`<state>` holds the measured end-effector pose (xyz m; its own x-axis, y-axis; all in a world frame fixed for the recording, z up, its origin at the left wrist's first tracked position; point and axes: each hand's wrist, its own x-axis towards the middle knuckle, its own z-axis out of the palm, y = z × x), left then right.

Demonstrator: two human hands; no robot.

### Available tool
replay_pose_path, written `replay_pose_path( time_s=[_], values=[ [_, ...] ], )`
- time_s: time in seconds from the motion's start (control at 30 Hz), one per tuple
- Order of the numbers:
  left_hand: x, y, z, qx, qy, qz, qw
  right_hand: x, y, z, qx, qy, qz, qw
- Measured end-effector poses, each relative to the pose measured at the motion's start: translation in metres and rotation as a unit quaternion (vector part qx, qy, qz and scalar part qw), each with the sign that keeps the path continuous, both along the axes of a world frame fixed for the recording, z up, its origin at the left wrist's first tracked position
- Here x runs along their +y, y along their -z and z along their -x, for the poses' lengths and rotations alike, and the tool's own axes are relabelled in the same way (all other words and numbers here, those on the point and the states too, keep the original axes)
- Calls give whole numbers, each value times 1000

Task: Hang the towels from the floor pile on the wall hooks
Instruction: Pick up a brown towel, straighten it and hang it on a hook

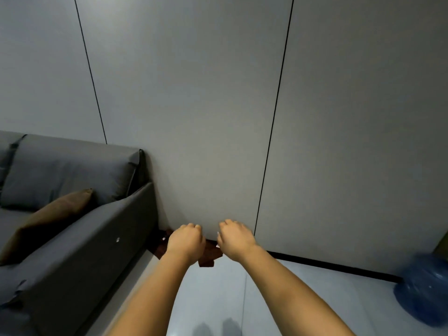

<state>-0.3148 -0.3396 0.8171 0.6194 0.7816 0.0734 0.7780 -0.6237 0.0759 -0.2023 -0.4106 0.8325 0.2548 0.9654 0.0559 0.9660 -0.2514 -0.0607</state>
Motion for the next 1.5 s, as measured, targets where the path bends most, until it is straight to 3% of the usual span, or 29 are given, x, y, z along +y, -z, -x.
replay_pose_path(
  time_s=[0.37, 0.63, 0.97, 1.3, 1.5],
  values=[
    [210, 8, -31, 20, 53, -19, 998, 191, 6, -32, 13, 30, -28, 999],
    [288, 36, -59, 54, 87, -18, 995, 283, 37, -68, 28, 34, -19, 999],
    [416, 88, -125, 95, 42, 15, 994, 419, 97, -149, 64, -19, 9, 998],
    [519, 175, -177, 139, 91, 44, 985, 524, 215, -222, 37, -33, -50, 998],
    [554, 327, -177, 171, 49, 66, 982, 560, 361, -231, 27, -32, -43, 998]
  ],
)
